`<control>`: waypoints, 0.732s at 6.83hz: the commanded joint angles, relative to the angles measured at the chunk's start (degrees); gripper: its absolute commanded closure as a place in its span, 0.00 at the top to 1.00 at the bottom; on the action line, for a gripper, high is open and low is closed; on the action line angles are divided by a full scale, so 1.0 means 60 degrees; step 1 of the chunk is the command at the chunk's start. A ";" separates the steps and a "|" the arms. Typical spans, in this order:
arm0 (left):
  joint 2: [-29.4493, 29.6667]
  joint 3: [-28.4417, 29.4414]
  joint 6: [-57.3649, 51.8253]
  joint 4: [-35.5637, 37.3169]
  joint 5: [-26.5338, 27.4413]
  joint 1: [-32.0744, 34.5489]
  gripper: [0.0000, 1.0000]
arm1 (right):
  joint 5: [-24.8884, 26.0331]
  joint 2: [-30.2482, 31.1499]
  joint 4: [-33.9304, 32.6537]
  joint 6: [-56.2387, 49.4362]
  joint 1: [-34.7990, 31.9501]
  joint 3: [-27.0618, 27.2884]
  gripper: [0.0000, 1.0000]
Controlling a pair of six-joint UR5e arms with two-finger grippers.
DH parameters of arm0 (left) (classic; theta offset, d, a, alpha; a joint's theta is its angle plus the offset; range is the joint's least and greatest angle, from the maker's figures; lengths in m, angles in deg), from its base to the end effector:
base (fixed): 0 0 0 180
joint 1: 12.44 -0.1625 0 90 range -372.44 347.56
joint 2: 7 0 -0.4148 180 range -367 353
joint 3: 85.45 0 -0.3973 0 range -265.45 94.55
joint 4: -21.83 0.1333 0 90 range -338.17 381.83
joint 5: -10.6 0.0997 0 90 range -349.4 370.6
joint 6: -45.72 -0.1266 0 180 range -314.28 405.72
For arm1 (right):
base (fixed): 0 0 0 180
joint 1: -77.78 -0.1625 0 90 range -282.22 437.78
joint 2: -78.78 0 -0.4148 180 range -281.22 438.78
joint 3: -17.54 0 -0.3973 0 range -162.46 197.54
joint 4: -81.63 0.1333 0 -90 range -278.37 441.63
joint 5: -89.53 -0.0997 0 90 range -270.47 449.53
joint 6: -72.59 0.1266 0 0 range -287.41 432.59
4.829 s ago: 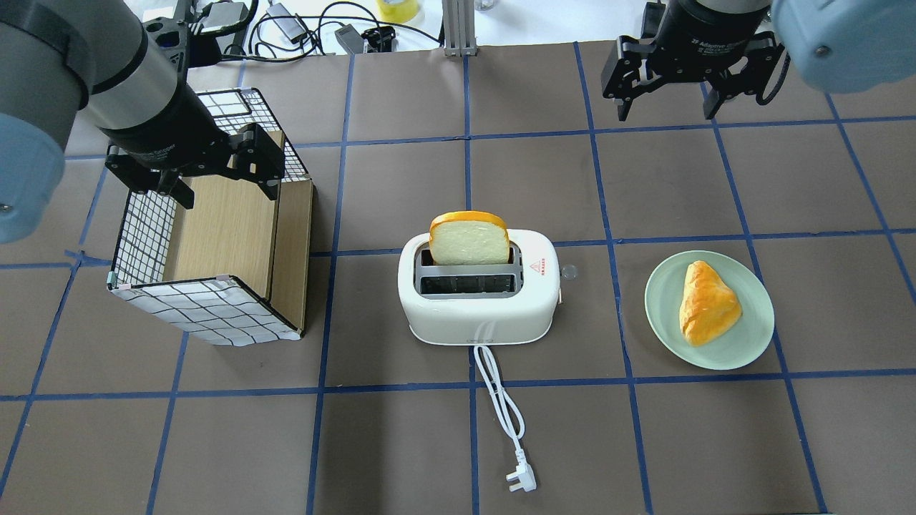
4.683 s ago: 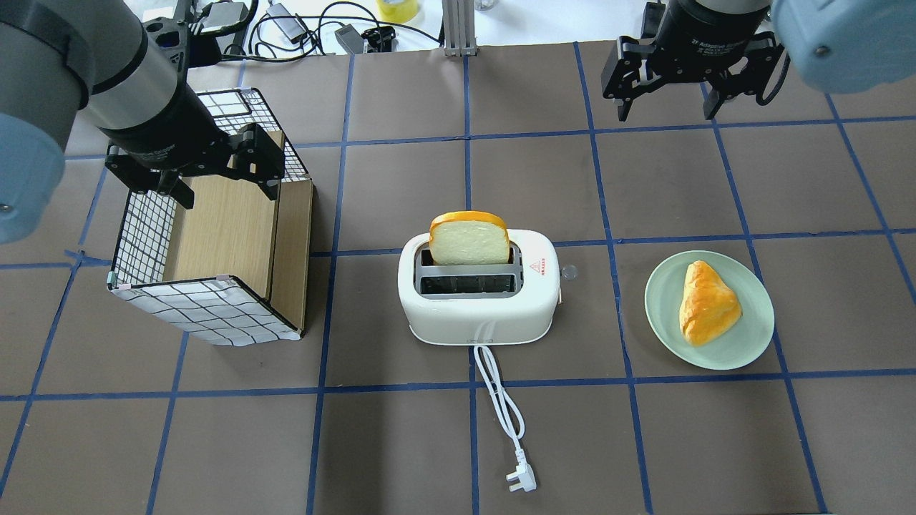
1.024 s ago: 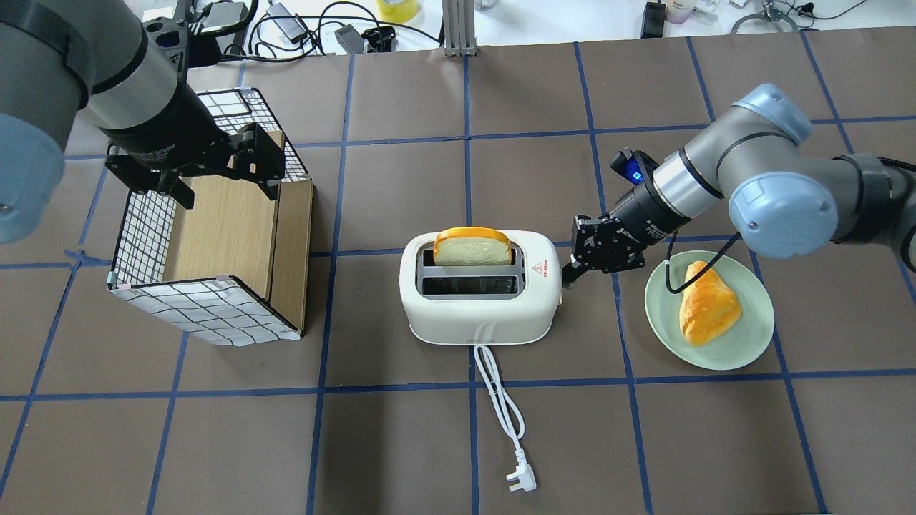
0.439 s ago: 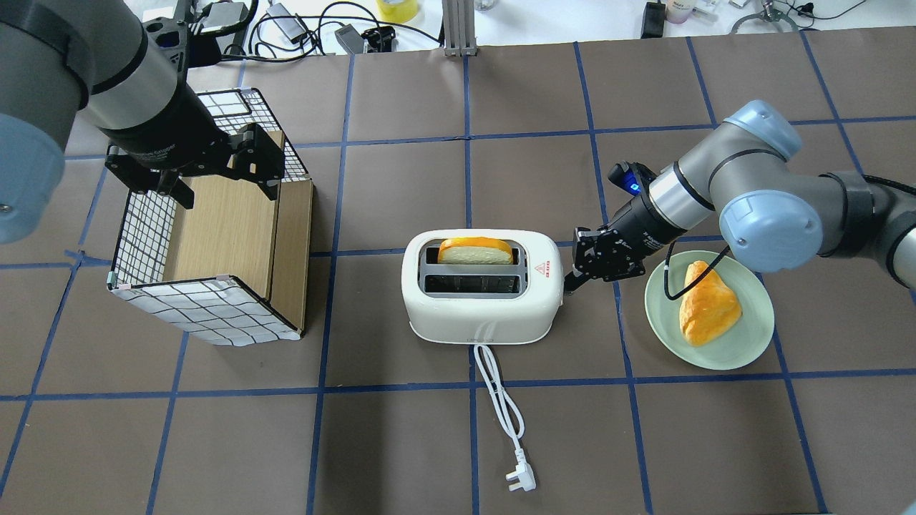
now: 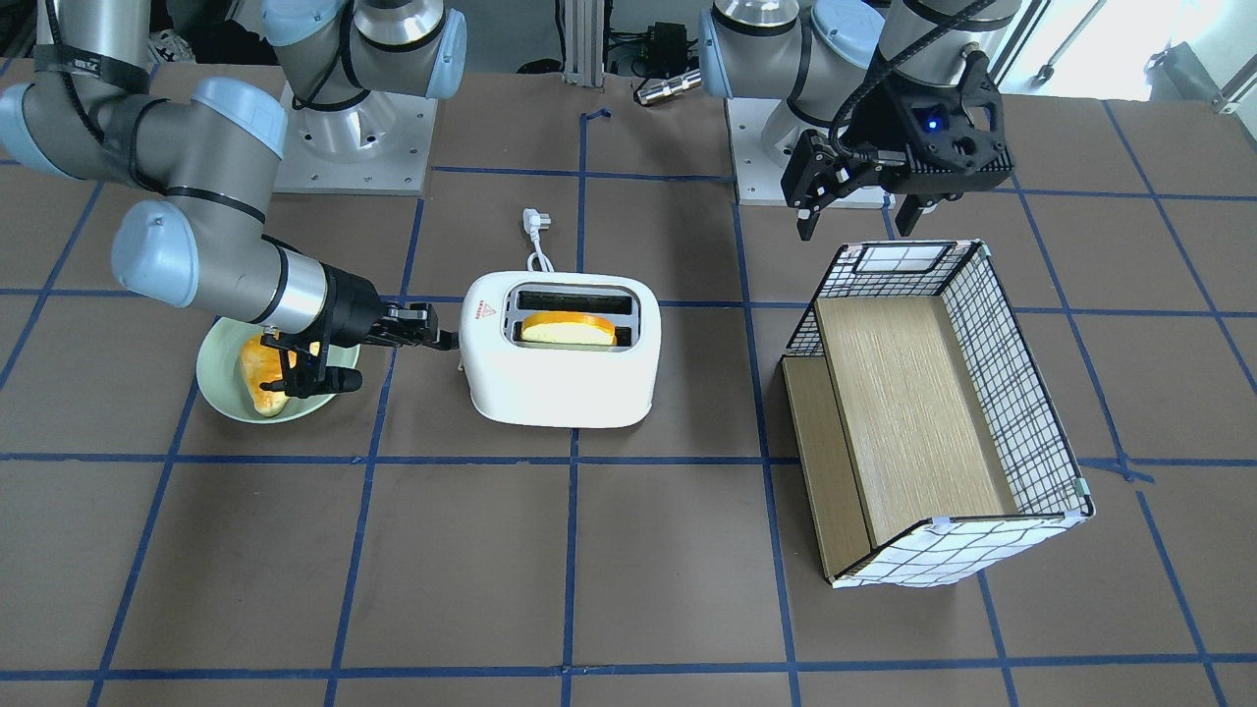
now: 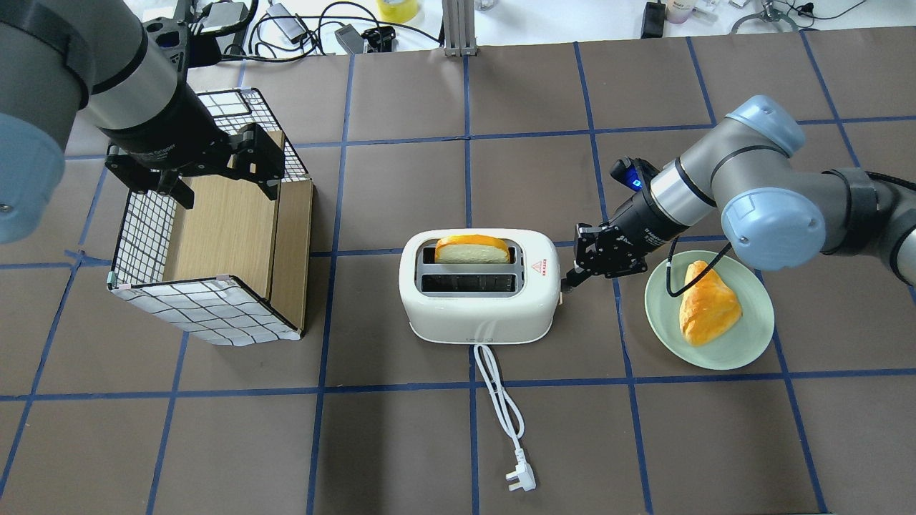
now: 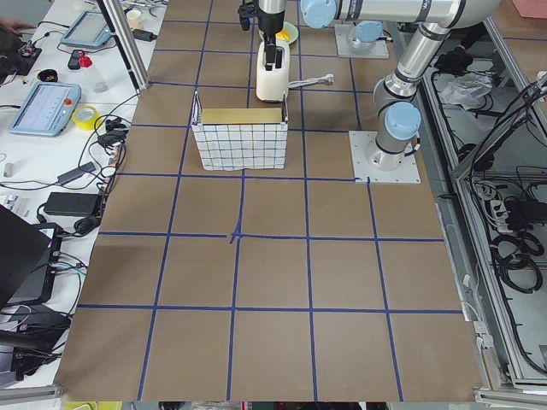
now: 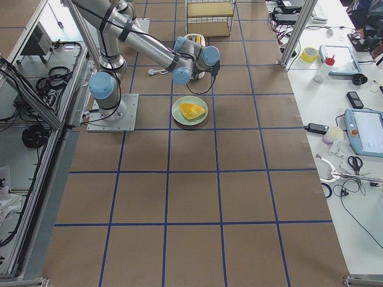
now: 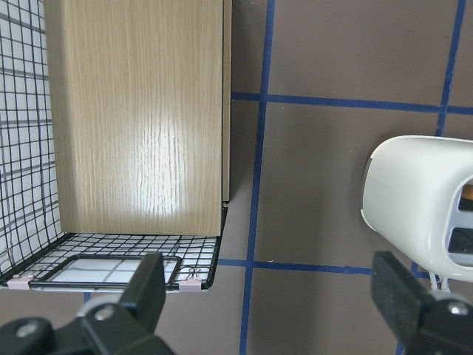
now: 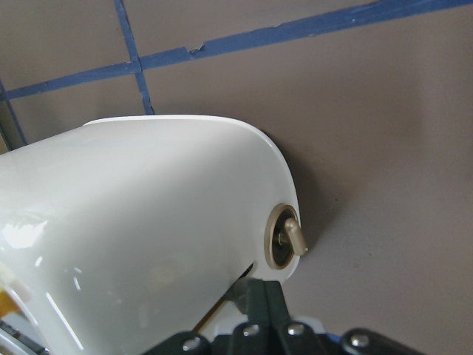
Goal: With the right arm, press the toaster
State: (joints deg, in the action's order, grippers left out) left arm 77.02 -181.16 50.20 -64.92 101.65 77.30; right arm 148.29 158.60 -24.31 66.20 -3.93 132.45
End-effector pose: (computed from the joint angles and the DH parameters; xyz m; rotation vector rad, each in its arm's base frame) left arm -0.1289 -0.4620 0.4567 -0.1301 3.1213 -0.0970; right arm 0.1310 -0.4810 0.2074 0.1620 2.5390 0.3344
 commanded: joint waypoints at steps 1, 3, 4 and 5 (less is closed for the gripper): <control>0.0000 0.0000 0.0000 -0.0015 0.0000 0.0000 1.00 | 0.0852 0.0464 0.0180 0.0580 -0.0062 -0.0544 0.00; 0.0000 0.0000 0.0000 0.0000 0.0000 0.0000 1.00 | 0.1745 0.0905 0.1332 0.0581 -0.0150 -0.1684 0.00; 0.0000 0.0000 0.0000 0.0000 0.0000 0.0000 1.00 | 0.2257 0.0994 0.2107 0.0581 -0.0179 -0.2575 0.00; 0.0000 0.0000 0.0000 0.0000 0.0000 0.0000 1.00 | 0.3161 0.0995 0.3116 0.0596 -0.0368 -0.3730 0.00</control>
State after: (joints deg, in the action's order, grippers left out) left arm 77.02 -181.16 50.21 -64.92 101.65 77.30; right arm 161.77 164.19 -12.14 69.69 -5.19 117.50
